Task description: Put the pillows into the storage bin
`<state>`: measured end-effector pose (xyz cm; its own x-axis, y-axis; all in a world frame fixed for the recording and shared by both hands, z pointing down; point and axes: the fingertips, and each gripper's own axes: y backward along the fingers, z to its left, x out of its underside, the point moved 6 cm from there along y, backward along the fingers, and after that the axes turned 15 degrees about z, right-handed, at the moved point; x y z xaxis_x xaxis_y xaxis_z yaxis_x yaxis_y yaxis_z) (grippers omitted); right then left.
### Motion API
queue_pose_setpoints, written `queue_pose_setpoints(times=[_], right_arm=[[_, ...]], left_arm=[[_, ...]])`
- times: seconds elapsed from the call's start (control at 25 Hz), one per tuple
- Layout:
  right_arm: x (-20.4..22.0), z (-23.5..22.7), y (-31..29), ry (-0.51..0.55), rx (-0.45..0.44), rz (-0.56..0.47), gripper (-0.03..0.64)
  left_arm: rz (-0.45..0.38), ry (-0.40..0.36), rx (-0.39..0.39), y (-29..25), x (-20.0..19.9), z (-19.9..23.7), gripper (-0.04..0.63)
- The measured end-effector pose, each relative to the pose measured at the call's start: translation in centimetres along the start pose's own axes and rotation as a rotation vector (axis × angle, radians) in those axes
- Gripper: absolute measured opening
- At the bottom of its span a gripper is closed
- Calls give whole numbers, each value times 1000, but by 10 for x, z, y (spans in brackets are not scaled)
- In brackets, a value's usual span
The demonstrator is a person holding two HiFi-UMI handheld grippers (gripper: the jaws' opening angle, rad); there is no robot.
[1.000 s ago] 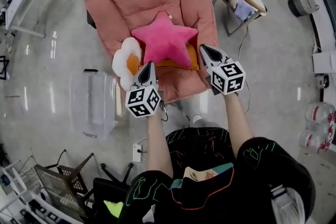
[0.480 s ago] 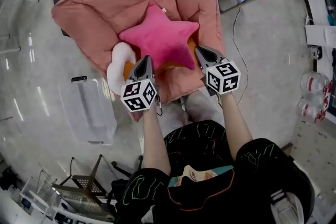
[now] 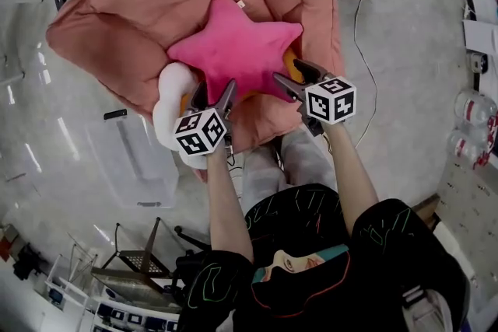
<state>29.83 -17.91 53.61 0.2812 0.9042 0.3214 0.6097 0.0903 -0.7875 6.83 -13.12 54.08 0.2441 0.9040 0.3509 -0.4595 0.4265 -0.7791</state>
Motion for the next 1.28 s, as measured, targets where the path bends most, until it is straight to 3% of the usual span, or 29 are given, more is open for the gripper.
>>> queue_pose_setpoints(times=[0.2, 0.52, 0.76, 1.28], right_arm=[[6, -9, -40, -23, -49, 102, 397], [9, -17, -68, -62, -173, 104, 403], [6, -5, -51, -17, -158, 64, 335], [-35, 64, 19, 204, -272, -31, 330]], left_arm=[[56, 34, 35, -27, 6, 19, 474], [48, 36, 94, -44, 6, 30, 455], [-18, 24, 43, -24, 5, 9, 405], [-264, -2, -111, 89, -11, -47, 402]])
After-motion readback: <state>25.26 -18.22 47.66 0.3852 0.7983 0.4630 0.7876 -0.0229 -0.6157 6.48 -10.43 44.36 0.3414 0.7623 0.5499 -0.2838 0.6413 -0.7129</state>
